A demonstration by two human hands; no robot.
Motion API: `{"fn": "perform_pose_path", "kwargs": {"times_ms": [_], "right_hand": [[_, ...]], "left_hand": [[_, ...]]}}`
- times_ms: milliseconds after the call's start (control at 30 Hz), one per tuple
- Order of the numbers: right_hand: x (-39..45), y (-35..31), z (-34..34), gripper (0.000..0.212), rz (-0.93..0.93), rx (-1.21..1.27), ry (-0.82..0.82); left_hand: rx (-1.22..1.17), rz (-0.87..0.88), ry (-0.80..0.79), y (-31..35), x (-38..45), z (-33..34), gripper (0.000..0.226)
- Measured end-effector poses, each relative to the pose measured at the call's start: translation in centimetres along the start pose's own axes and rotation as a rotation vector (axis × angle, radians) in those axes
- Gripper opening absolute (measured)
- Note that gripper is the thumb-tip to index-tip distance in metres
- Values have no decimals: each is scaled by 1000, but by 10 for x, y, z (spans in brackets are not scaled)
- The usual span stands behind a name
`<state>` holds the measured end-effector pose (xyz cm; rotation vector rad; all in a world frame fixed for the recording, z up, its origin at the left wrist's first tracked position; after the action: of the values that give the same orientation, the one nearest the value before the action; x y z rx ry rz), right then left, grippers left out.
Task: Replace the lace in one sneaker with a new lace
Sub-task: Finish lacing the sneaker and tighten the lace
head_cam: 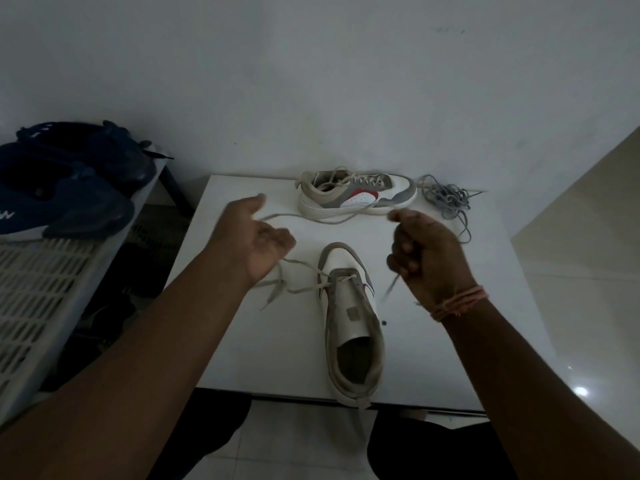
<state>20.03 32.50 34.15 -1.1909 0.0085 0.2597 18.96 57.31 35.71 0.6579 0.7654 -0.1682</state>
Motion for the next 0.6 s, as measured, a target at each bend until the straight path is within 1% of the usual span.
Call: {"fn": "perform_pose_path", "kwargs": {"times_ms": [33,67,100,133,167,200,233,267,300,333,367,400,433,467,533,567,600], "right_hand": [[-2,5,6,20,9,-124,-24],[-4,10,13,20,18,-249,-44],[-5,15,18,19,30,-344,-64],[-7,19,22,18,49,-388,-90],[-8,22,25,17,74,-389,-123],[-8,23,25,17,95,-381,-151],[-8,23,25,17,108,-385,-169],[-8,21,22,17,112,-409,-178],[-7,19,19,16,106,-451,-176],[-6,16,14,15,95,-507,-161],[-5,14,10,15,78,-571,-141],[-3,12,6,15,63,-629,-119],[-2,12,2,15,54,-668,-96],[-2,11,-2,15,48,-691,-71],[-1,14,-5,17,64,-716,-62],[-1,15,-3,19,84,-721,-81],[-2,17,-1,22,103,-723,-109]], "left_hand": [[260,-16,1,-10,-4,5,40],[549,34,-15,-20,-9,10,44],[841,166,-61,-29,-12,14,49],[1111,353,-139,-37,-16,20,53],[1319,533,-245,-44,-21,26,50],[1449,653,-335,-48,-23,29,43],[1525,697,-381,-46,-23,29,33],[1593,715,-361,-41,-21,27,23],[1661,754,-306,-34,-19,24,16],[1705,825,-228,-26,-17,20,15],[1685,903,-142,-16,-16,16,15],[1609,951,-68,-5,-16,11,14],[1549,966,-5,5,-13,4,12],[1521,950,24,12,-11,0,10],[1589,829,61,17,-4,-10,8],[1674,779,62,13,-2,-11,10],[1762,760,48,6,-2,-9,22]]}}
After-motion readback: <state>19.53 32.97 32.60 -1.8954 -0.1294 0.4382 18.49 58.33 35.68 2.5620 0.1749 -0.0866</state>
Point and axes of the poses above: each hand's wrist, its own x-axis towards the middle knuckle, its own z-axis out of the palm, y = z × x, the point moved 3 cm from there along x, towards the middle knuckle, and after that the axes turned 4 degrees about -x, right-handed, at the moved point
